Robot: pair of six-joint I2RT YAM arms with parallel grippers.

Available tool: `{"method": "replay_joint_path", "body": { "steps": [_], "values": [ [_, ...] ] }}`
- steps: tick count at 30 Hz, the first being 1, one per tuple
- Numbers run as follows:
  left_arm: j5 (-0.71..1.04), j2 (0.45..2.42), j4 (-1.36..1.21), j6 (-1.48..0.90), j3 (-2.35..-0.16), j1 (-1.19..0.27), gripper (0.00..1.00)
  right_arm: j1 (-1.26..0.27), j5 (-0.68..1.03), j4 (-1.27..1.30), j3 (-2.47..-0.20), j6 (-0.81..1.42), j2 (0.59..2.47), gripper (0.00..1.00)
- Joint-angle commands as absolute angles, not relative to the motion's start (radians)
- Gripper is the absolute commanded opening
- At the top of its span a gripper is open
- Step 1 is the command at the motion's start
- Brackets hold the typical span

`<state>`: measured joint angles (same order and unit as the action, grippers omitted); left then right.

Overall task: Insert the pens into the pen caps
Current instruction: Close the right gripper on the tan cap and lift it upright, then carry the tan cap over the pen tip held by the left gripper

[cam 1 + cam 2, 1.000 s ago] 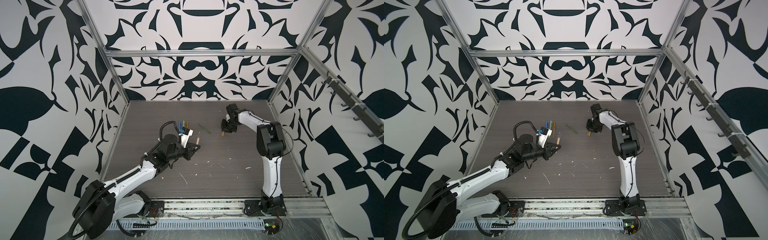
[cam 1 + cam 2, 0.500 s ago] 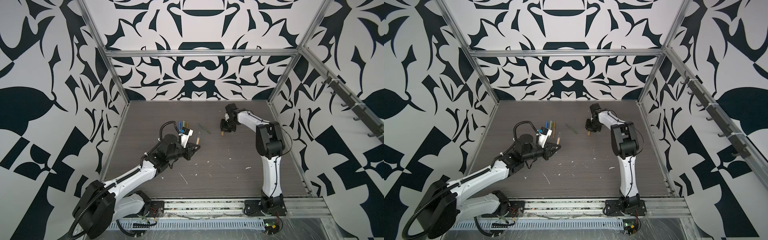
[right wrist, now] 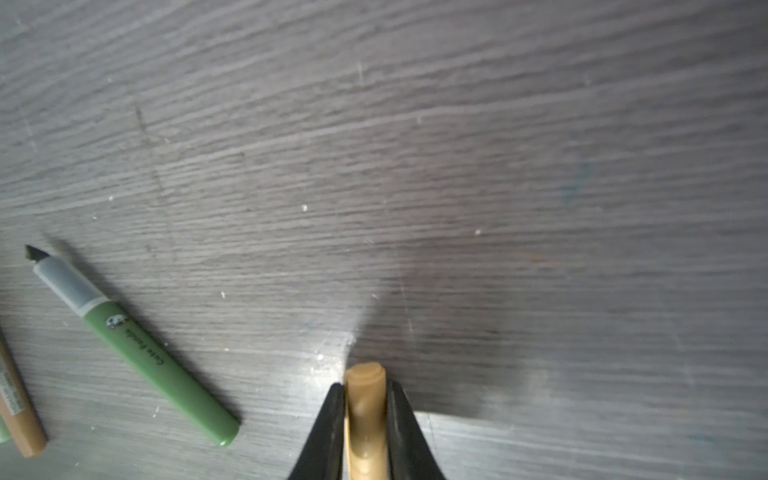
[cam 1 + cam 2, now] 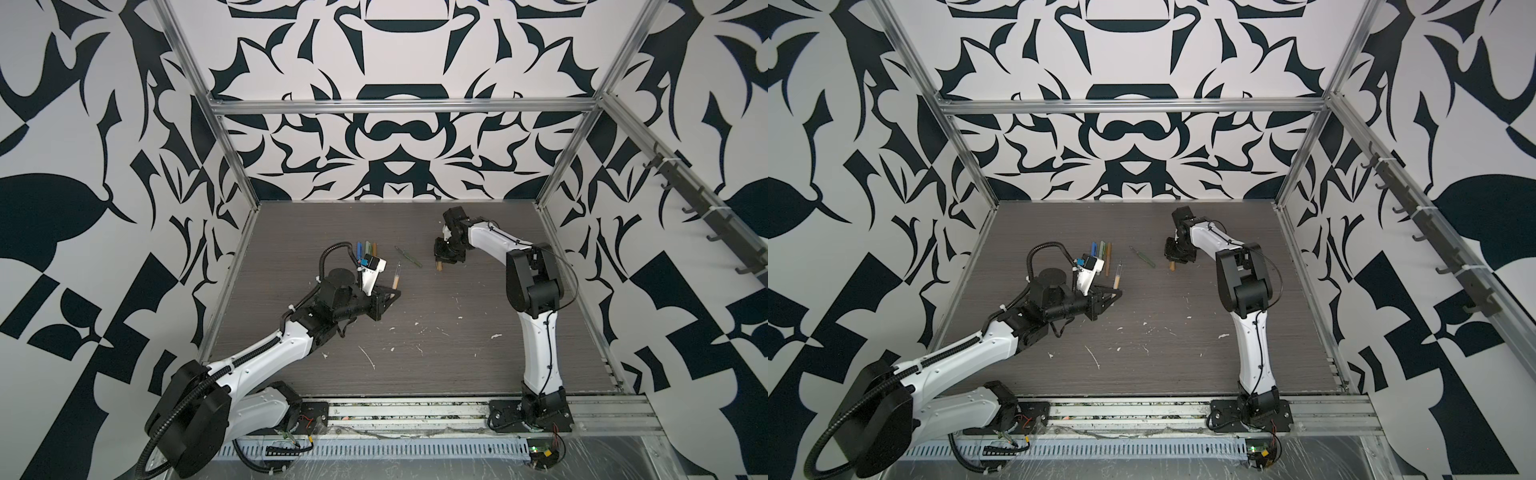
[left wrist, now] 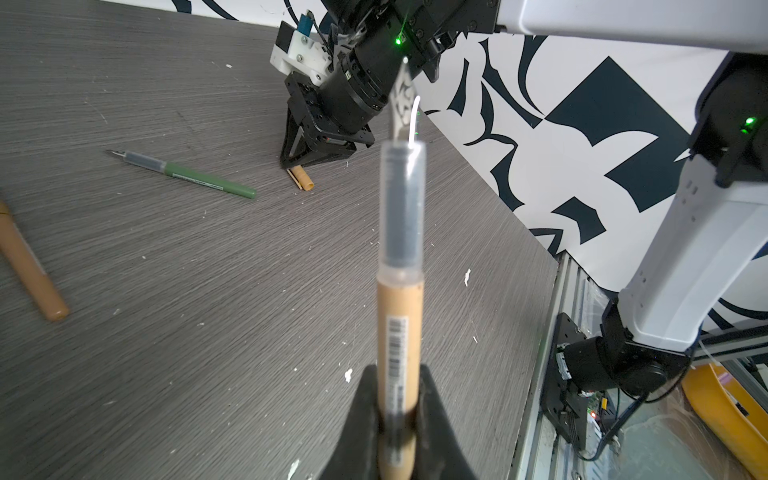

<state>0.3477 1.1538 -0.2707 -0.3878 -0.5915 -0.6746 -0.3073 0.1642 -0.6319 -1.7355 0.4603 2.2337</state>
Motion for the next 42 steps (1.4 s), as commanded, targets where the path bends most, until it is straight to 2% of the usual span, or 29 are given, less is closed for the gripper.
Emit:
{"method": "replay_joint_path", "body": {
  "steps": [1,8,14,17,23,30,36,42],
  "values": [
    [0.347,1.133,-0.282,-0.373,-0.589,-0.679,0.06,-0.315,0.127,-0.669,-1.74,0.446,2.24,0.16],
    [0.344,1.135,-0.285,-0.375,-0.587,-0.679,0.06,-0.33,0.13,-0.663,-1.739,0.439,2.193,0.15],
    [0.333,1.146,-0.291,-0.36,-0.595,-0.679,0.06,-0.337,0.162,-0.609,-1.685,0.442,2.07,0.14],
    [0.325,1.168,-0.328,-0.357,-0.595,-0.679,0.05,-0.349,0.216,-0.484,-1.578,0.44,1.949,0.14],
    [0.321,1.196,-0.403,-0.394,-0.598,-0.678,0.05,-0.395,0.282,-0.05,-1.218,0.49,1.625,0.14],
    [0.348,1.223,-0.489,-0.425,-0.586,-0.686,0.06,-0.5,0.224,0.373,-0.93,0.566,1.343,0.14],
    [0.36,1.241,-0.52,-0.419,-0.588,-0.711,0.06,-0.581,0.139,0.593,-0.843,0.635,1.246,0.14],
    [0.358,1.23,-0.514,-0.411,-0.584,-0.719,0.06,-0.59,0.143,0.616,-0.874,0.684,1.237,0.12]
  ]
}}
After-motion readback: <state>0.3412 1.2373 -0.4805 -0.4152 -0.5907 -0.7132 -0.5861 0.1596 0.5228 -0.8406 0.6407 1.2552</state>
